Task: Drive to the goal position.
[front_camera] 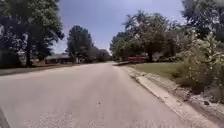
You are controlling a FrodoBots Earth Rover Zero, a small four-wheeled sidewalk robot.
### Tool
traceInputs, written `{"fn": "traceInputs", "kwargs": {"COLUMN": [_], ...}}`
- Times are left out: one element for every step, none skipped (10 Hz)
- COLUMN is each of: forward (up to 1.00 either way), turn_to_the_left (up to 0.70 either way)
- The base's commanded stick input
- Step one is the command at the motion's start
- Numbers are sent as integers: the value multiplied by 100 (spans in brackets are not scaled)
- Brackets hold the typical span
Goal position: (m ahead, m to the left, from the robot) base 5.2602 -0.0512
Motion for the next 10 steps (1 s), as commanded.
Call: {"fn": "traceInputs", "kwargs": {"forward": [70,70,70,70,70,70,70,70,70,70], "turn_to_the_left": [-16,0,0,0,0,0,0,0,0,0]}}
